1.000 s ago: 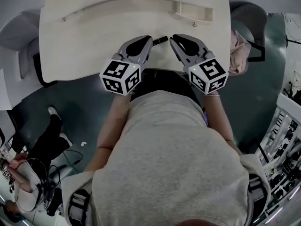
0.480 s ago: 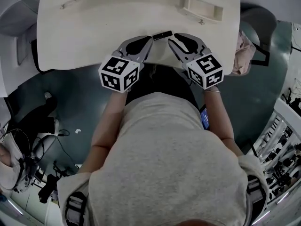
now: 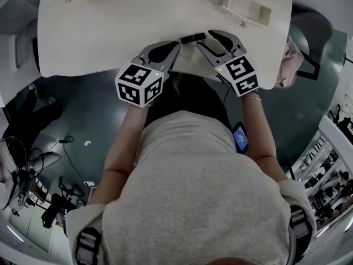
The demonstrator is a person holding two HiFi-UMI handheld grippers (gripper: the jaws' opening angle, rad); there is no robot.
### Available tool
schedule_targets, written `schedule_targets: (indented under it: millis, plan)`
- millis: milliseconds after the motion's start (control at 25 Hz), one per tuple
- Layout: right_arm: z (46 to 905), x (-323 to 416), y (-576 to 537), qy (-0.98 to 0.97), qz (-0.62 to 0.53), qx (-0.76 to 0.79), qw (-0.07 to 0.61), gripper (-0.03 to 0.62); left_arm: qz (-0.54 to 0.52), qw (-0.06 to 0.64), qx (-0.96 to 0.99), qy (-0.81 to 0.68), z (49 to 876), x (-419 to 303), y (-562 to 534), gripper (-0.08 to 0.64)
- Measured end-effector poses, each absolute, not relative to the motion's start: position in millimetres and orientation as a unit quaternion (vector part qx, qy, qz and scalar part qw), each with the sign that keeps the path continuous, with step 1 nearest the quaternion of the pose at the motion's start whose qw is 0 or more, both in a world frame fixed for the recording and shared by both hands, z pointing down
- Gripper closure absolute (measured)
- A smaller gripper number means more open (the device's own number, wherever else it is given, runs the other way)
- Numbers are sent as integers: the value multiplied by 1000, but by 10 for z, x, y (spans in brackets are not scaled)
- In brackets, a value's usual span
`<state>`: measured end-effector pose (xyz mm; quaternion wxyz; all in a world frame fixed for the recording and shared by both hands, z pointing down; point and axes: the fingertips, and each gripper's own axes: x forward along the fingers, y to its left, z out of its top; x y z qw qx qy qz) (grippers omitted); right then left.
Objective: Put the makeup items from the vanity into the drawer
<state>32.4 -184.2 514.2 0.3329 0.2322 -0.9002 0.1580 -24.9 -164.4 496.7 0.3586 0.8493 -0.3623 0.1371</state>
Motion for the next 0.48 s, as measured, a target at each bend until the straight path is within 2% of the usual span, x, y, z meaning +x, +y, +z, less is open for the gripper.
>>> schedule_targets:
  millis: [480]
  plan:
    - [5374, 197, -1793, -909, 100, 145, 376, 422, 133, 378, 838, -371, 5135, -215, -1740, 551]
